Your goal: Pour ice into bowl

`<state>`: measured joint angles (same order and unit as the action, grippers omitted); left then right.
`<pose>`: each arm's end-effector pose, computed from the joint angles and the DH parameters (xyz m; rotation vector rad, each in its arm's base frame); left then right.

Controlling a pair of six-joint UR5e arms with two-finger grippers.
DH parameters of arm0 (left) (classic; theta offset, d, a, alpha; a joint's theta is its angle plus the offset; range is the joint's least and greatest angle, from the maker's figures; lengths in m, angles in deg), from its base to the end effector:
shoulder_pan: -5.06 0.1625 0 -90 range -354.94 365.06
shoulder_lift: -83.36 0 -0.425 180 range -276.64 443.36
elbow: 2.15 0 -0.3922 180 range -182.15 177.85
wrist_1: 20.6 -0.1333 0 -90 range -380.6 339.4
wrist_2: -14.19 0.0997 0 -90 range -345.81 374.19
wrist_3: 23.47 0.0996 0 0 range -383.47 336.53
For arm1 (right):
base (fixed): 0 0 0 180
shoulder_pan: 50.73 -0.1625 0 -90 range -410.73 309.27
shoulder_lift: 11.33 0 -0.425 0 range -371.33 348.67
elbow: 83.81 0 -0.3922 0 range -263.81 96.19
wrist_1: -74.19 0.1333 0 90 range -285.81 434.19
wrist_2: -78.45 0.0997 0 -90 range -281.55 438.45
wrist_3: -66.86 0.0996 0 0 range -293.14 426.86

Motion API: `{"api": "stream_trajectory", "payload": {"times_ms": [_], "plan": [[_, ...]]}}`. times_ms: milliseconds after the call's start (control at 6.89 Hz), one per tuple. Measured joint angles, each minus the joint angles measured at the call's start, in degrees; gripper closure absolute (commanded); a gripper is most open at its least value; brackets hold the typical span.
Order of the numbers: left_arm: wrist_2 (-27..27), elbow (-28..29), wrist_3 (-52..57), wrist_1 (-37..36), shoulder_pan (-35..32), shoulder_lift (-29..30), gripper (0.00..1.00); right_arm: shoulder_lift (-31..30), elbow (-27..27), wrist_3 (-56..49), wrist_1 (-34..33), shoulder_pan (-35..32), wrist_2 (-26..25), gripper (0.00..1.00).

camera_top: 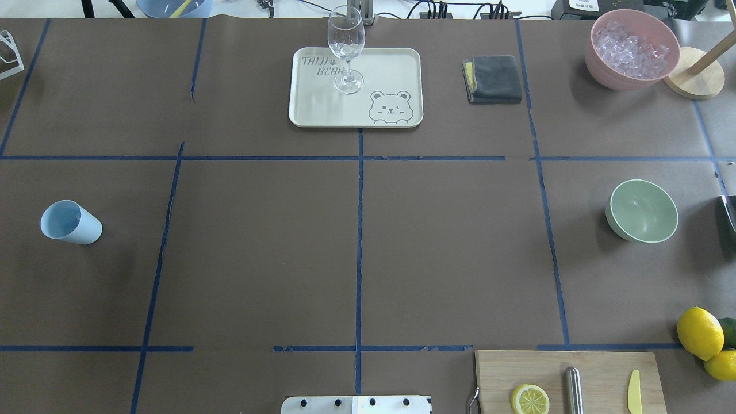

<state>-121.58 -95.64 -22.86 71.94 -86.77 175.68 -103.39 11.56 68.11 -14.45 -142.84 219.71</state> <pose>-0.0784 -0.5139 0.6017 0.1548 0.7942 0.0381 0.0733 -0.4783 0.6186 0.0827 -0.8935 0.0182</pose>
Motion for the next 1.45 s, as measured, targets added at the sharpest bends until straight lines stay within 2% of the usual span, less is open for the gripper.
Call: {"api": "stream_trajectory", "payload": {"times_ms": [290,581,726,871,1162,1452], "plan": [[0.2,-4.9,0.0,4.0,0.4,0.9,0.00,4.3,-0.4,0.9,-0.4,1.2,-0.2,0.00],[0.3,-7.3,-2.2,11.7,1.9,0.6,0.00,5.5,-2.1,3.4,0.4,2.3,2.8,0.00],[0.9,-8.9,-6.5,16.8,3.5,-1.4,0.00,5.5,-2.2,7.7,1.9,3.2,4.7,0.00],[3.5,-12.6,-13.6,22.3,6.8,-5.4,0.00,5.5,-2.2,13.3,5.1,4.7,5.6,0.00],[13.2,-20.8,-29.4,30.0,16.6,-13.2,0.00,4.0,-2.1,24.5,14.2,9.0,4.8,0.00],[24.2,-24.2,-43.2,38.5,26.7,-18.6,0.00,-0.4,-2.2,36.5,30.0,14.9,0.5,0.00]]}}
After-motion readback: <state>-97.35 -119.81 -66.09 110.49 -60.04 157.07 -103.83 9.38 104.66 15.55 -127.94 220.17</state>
